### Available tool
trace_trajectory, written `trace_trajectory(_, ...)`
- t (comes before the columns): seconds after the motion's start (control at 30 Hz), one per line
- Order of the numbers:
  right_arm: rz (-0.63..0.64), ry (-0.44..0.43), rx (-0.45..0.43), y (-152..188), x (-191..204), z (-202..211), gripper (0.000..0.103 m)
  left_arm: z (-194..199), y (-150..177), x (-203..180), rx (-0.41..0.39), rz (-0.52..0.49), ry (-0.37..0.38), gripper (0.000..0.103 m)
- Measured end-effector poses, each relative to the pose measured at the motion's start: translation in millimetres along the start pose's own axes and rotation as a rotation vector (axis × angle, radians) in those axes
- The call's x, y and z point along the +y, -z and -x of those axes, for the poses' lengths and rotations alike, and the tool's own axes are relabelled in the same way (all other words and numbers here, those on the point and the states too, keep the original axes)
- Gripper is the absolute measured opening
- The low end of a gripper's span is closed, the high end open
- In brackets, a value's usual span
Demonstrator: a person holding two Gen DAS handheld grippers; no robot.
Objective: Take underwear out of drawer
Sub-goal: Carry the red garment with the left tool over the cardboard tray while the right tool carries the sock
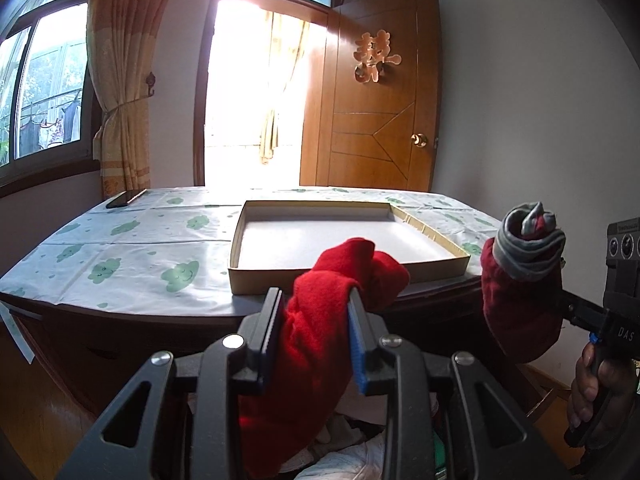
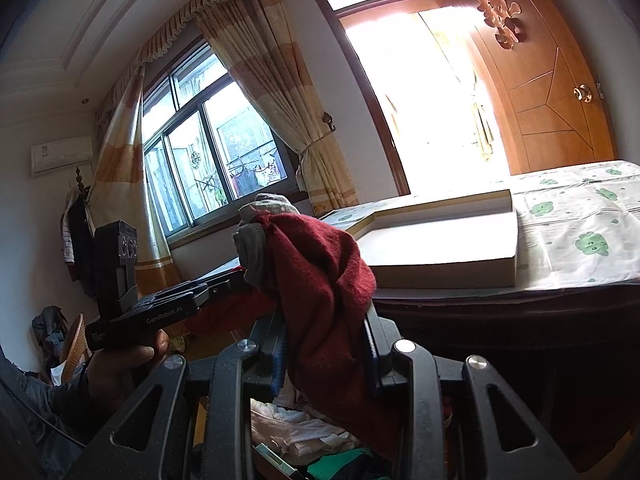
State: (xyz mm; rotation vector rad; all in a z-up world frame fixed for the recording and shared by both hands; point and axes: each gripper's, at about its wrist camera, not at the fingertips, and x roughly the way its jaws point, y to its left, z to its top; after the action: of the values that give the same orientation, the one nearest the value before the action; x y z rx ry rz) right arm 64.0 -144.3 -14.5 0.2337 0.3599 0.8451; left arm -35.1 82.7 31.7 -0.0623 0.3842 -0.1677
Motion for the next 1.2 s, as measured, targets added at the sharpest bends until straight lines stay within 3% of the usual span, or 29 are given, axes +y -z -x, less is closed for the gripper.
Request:
trace_trajectory(0.33, -0.014, 0.009, -0.005, -31, -10, -9, 0.033, -18, -32, 1, -0.003, -0.003, 0.018, 0.028)
trace_trajectory(0.63, -0.138, -0.014, 0.009, -74, -46, -33, 0.033, -51, -76, 8, 0.016, -0.014, 0.023, 0.028)
trace_trajectory(0.8, -0.232, -0.017, 0.049, -94, -73, -57, 0.033, -82, -100, 21, 0.055, 0.012, 0.012, 0.028)
trace_trajectory(1.2, -0.305, 0.098, 0.118, -123, -126, -110, 0.033, -180, -128, 55, 0.213, 0.143, -0.031, 0.028)
